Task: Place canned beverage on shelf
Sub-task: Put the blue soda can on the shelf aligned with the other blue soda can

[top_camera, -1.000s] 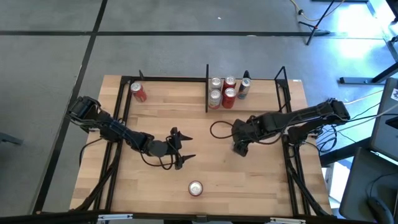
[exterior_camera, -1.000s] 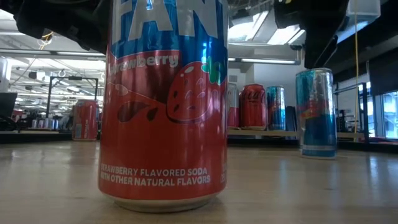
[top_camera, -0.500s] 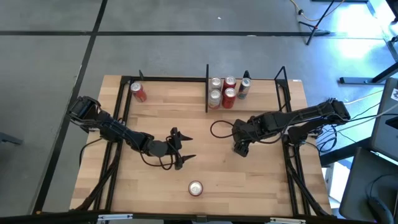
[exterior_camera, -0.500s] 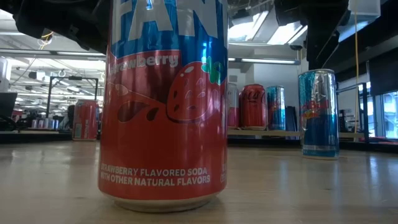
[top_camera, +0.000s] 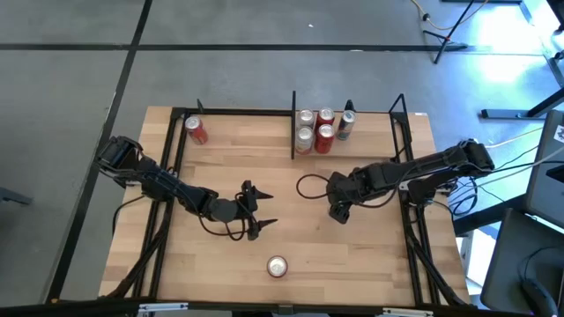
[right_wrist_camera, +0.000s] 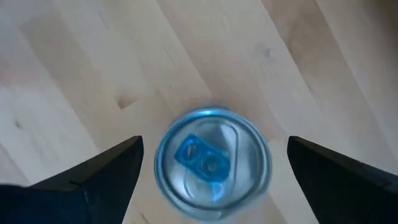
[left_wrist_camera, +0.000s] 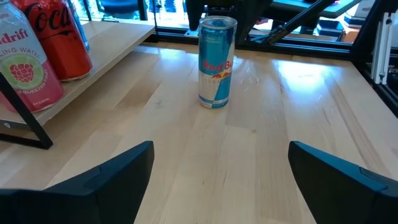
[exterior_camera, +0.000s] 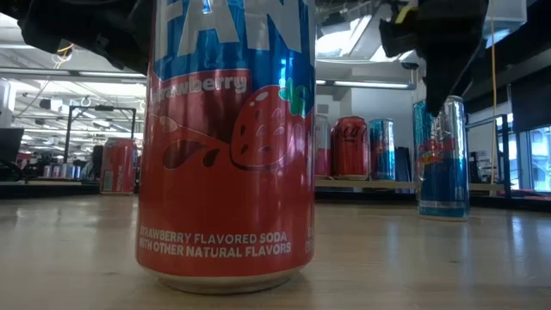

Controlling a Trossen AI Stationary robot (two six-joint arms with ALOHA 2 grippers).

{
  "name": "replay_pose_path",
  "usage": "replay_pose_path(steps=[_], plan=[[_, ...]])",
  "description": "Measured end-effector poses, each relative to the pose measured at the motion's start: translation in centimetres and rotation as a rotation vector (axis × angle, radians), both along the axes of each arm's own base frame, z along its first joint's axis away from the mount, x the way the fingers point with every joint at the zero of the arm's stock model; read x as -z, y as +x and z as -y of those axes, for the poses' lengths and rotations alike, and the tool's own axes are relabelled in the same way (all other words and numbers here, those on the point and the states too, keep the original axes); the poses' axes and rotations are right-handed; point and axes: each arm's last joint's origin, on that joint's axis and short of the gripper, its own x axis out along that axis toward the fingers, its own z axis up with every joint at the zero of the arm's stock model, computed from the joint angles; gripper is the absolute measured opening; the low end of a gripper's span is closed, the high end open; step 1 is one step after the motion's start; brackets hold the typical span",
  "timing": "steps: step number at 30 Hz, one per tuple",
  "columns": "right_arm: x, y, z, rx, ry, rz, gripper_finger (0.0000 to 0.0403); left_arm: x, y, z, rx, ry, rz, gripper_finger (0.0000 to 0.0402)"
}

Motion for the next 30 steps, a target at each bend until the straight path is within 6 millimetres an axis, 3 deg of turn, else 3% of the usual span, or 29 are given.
replay_pose_path(steps=[5,12,16,22,26,30], plan=[[0.4,0.0,0.0,-0.022,-0.014,-0.005,0.0348,0.0,0.0,0.0,0.0,0.0,0.0,0.0361],[0.3,-0.1,0.0,-0.119,-0.035,-0.012,0.0195,0.0,0.0,0.0,0.0,0.0,0.0,0.0361],[-0.5,-0.3,0.2,-0.243,-0.1,-0.059,0.0196,0.0,0.0,0.0,0.0,0.0,0.0,0.0361],[-4.0,-0.3,1.9,-0.351,-0.23,-0.101,0.0196,0.0,0.0,0.0,0.0,0.0,0.0,0.0361],[-5.8,0.1,4.2,-0.403,-0.27,-0.092,0.0196,0.0,0.0,0.0,0.0,0.0,0.0,0.0361],[-6.1,-0.1,7.7,-0.425,-0.28,-0.129,0.0196,0.0,0.0,0.1,0.004,0.0,-0.001,0.0361]])
